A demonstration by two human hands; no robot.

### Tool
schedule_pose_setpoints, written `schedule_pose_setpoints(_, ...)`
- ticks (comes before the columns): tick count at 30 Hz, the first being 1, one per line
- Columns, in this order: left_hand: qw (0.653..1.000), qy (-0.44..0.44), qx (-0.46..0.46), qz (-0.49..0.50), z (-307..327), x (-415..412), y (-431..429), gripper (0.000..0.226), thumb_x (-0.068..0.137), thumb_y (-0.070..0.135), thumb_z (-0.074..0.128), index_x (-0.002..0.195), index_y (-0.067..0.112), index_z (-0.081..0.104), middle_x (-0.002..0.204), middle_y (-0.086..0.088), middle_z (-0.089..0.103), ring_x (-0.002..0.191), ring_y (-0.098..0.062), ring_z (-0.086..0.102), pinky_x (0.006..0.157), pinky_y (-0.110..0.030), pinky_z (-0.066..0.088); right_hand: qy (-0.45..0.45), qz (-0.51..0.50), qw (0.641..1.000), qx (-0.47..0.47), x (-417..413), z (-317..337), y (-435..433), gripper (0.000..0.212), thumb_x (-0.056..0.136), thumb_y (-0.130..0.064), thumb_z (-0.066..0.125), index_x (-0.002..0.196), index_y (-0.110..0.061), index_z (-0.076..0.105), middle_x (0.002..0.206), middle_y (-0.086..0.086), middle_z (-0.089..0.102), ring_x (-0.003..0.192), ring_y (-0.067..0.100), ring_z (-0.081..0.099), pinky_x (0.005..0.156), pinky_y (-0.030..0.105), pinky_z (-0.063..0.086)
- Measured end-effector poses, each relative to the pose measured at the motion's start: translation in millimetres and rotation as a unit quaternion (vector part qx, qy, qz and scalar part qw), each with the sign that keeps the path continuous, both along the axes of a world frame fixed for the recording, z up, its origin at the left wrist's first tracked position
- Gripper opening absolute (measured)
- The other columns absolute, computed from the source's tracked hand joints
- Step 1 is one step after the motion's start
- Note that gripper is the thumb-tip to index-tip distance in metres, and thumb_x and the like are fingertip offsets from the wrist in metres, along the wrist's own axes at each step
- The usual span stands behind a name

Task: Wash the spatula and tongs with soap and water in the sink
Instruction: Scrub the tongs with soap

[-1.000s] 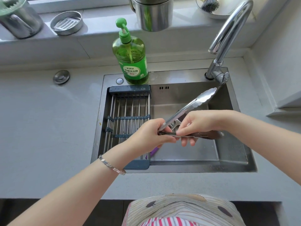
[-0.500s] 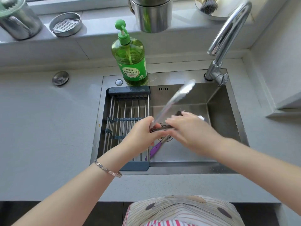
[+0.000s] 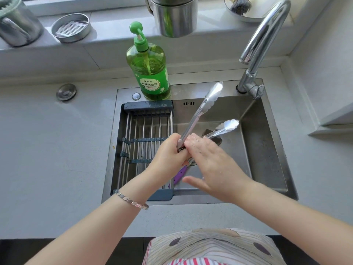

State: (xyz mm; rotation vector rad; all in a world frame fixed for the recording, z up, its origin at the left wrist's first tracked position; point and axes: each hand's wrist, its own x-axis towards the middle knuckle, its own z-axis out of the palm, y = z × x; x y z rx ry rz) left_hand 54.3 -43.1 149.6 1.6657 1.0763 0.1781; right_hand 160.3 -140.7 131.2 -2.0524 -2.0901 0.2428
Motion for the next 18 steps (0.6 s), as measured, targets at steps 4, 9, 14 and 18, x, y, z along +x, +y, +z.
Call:
schedule_pose_setpoints(4, 1.000, 0.007, -0.001, -0.009, 1, -3, -1, 0.015, 0.089, 0.016, 0.062, 0.095, 0.006, 0.052, 0.071, 0.001, 0.054, 0.052, -0.006, 0.049, 0.045, -0.010, 0.042, -0.017, -0.053, 0.998, -0.030, 16, 3, 10, 0.092, 0.090, -0.066, 0.008, 0.128, 0.006, 0.051, 0.133, 0.021, 0.053, 0.127, 0.032, 0.047, 0.112, 0.036, 0.025)
schedule_pose_setpoints(9, 1.000, -0.004, 0.009, 0.016, 1, -4, 3, 0.007, 0.091, 0.012, 0.057, 0.089, 0.008, 0.052, 0.070, 0.002, 0.054, 0.052, -0.004, 0.048, 0.047, -0.010, 0.043, -0.005, 0.000, 1.000, -0.023, -5, 1, 0, 0.085, 0.087, -0.064, 0.027, 0.136, 0.004, 0.041, 0.142, 0.019, 0.043, 0.135, 0.030, 0.036, 0.115, 0.033, 0.013)
schedule_pose_setpoints(14, 1.000, -0.002, 0.006, -0.017, 4, -3, 0, 0.020, 0.090, 0.016, 0.060, 0.099, 0.000, 0.051, 0.078, 0.002, 0.056, 0.052, -0.004, 0.050, 0.044, -0.008, 0.042, -0.002, -0.061, 0.998, -0.017, 10, 4, 4, 0.088, 0.091, -0.064, 0.009, 0.133, 0.003, 0.047, 0.139, 0.019, 0.047, 0.133, 0.030, 0.040, 0.115, 0.036, 0.017)
schedule_pose_setpoints(18, 1.000, 0.007, 0.006, -0.019, 2, -4, 3, 0.013, 0.091, 0.014, 0.057, 0.089, 0.005, 0.048, 0.067, 0.001, 0.054, 0.043, 0.001, 0.047, 0.045, -0.014, 0.042, 0.012, 0.006, 1.000, -0.009, 2, 1, 1, 0.085, 0.090, -0.065, 0.017, 0.135, 0.001, 0.044, 0.141, 0.017, 0.045, 0.135, 0.028, 0.038, 0.113, 0.034, 0.017)
